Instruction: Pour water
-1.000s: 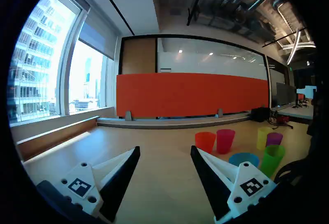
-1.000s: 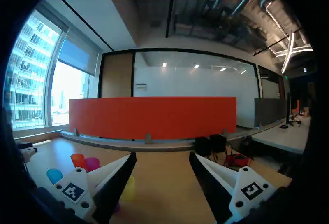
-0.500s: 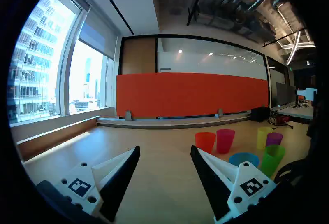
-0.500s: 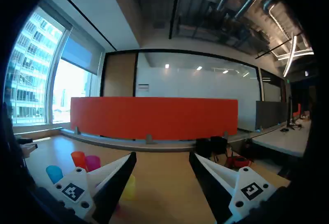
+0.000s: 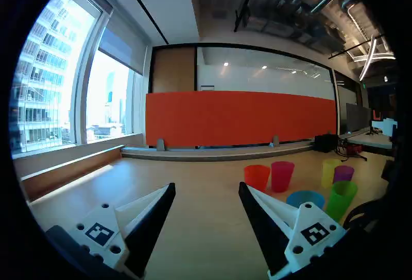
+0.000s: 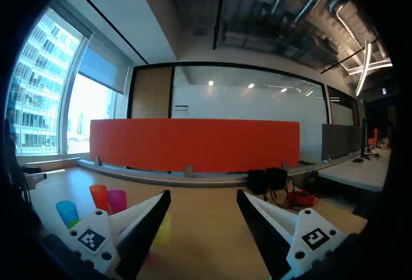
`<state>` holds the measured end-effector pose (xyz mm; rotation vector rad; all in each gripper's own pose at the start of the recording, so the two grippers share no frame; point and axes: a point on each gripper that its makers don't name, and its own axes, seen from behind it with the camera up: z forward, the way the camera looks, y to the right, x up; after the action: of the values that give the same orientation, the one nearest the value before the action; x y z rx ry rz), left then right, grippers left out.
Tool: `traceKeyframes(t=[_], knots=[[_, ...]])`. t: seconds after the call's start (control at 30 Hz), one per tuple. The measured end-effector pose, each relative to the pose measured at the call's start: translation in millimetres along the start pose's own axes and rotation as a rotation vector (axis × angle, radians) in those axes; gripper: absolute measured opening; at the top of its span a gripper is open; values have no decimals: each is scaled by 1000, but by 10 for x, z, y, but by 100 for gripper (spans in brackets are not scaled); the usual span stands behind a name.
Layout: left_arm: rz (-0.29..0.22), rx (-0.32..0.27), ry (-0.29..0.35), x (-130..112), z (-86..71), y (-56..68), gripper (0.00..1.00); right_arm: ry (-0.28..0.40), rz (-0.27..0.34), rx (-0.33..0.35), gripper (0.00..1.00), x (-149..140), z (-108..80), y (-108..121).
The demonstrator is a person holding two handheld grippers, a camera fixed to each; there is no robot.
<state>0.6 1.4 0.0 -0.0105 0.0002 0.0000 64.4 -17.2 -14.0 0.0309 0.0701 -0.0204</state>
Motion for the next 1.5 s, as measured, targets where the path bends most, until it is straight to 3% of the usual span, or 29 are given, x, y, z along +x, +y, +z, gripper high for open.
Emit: traceKeyframes(t=[0.67, 1.5], knots=[[0, 0, 0, -1, 2, -5, 91, -29, 28, -19, 99, -480, 74, 103], [0, 0, 0, -1, 4, 0, 91, -69, 19, -22, 99, -637, 81, 145]])
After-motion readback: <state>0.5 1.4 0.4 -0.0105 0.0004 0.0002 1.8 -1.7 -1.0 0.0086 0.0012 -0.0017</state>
